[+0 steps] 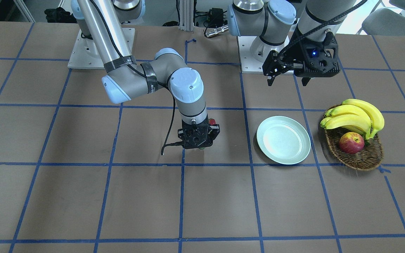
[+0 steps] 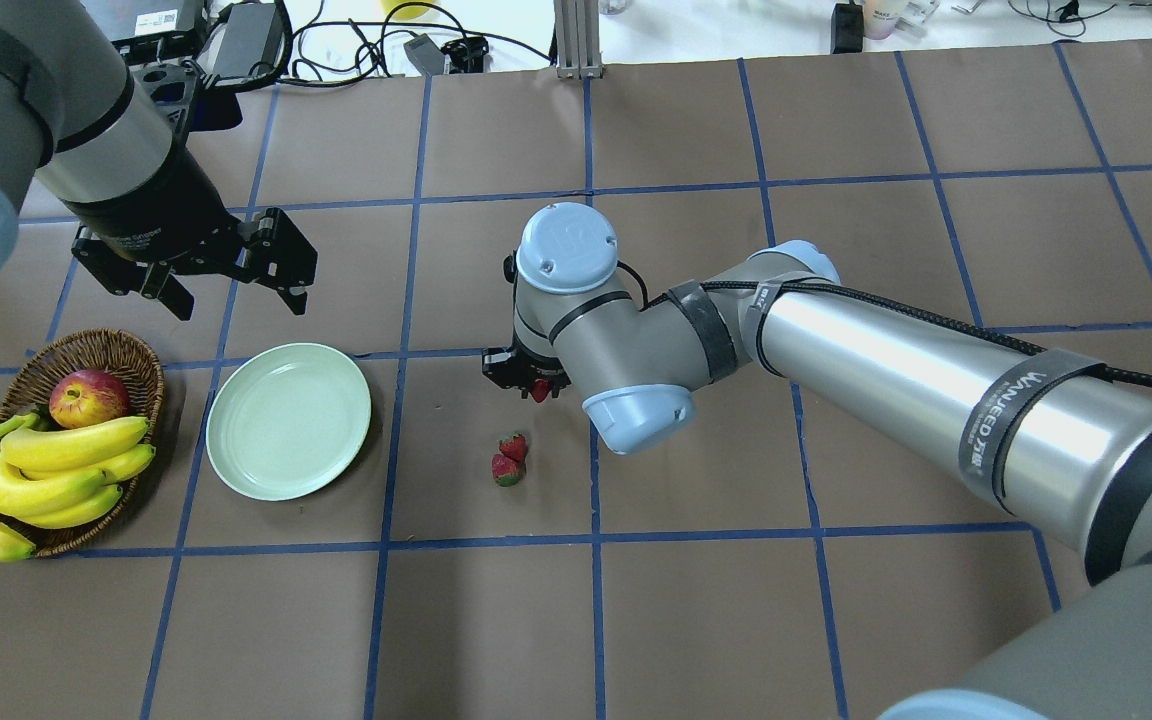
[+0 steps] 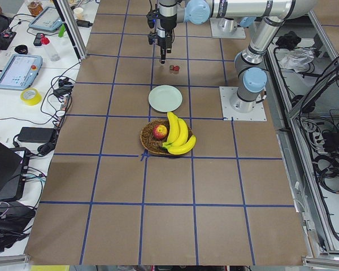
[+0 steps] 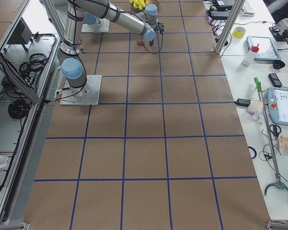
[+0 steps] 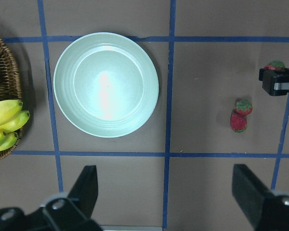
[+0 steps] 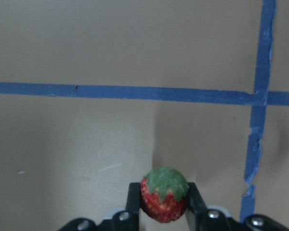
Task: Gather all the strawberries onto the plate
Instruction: 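Carry the strawberry beside the other strawberries and open the right gripper, then raise the right arm away while the left arm reaches toward the strawberries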
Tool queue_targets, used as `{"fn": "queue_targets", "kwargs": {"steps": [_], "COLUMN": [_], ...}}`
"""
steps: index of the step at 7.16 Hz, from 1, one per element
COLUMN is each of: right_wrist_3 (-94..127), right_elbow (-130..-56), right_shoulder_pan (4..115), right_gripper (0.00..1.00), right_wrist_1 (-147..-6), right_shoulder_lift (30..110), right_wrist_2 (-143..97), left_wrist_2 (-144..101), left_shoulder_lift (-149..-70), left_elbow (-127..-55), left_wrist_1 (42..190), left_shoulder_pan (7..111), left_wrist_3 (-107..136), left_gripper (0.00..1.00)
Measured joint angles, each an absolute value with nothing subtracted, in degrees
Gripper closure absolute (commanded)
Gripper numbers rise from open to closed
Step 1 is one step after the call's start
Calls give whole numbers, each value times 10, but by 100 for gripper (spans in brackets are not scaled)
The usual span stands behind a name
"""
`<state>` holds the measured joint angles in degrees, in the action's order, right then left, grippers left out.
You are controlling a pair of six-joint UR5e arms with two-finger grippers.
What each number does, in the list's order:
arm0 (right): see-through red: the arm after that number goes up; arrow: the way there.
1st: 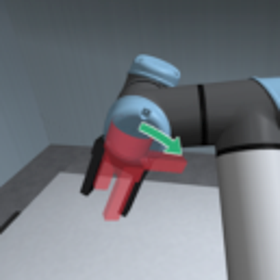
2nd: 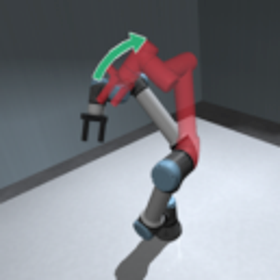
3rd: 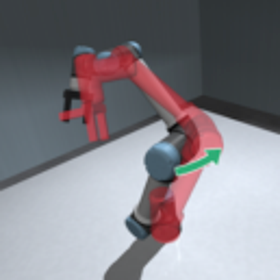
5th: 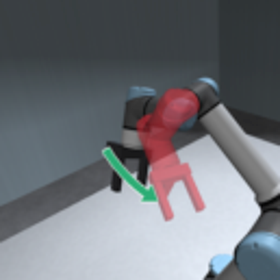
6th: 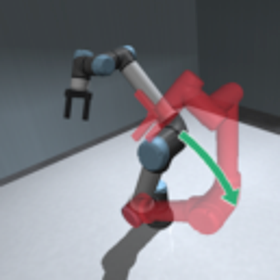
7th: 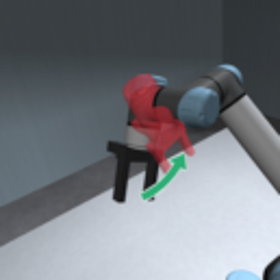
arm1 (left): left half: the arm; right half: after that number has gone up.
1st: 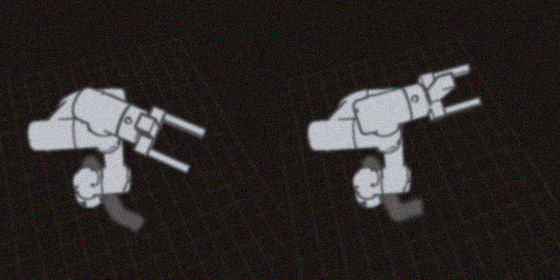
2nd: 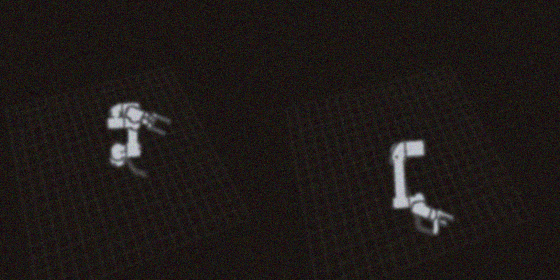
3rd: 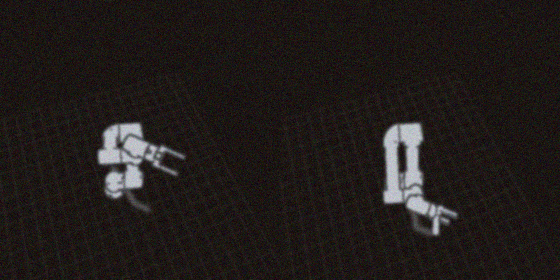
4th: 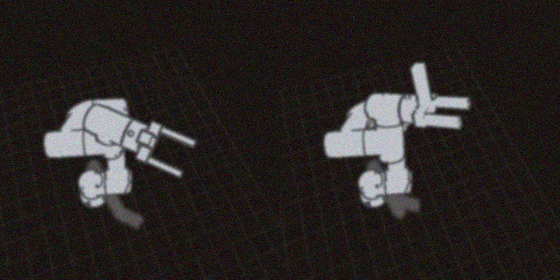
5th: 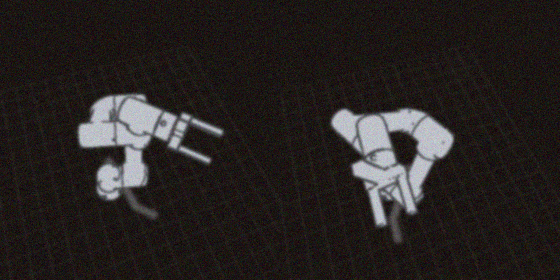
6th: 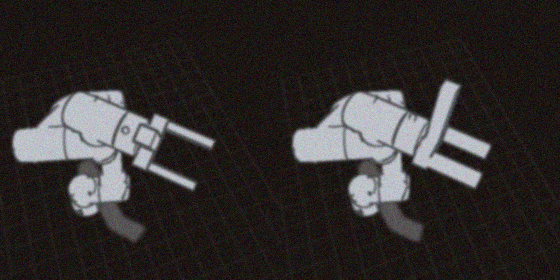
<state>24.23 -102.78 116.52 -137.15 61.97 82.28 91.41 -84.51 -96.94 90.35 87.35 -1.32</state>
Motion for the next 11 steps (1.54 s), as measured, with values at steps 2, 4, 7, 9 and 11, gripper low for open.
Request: {"fn": "queue_targets", "kwargs": {"steps": [2, 4, 7, 9, 11], "right_wrist_3": [243, 243, 233, 146, -15], "right_elbow": [-1038, -1041, -1020, -1007, -917], "right_shoulder_pan": [1165, 1165, 1134, 1034, 915], "right_gripper": [14, 0, 0, 0, 0], "right_wrist_1": [-1373, -1374, -1325, -1202, -1032], "right_shoulder_lift": [619, 622, 692, 772, 819], "right_wrist_2": [827, 827, 829, 841, 849], "left_wrist_2": [912, 909, 904, 902, 893], "left_shoulder_lift": [-847, -849, -851, -863, -893], "left_elbow": [-969, -969, -969, -970, -989], "left_wrist_1": [903, 893, 871, 847, 785], "left_shoulder_pan": [874, 873, 873, 872, 882], "left_wrist_3": [-14, -14, -11, -9, 10], "left_gripper": [0, 0, 0, 0, 0]}}
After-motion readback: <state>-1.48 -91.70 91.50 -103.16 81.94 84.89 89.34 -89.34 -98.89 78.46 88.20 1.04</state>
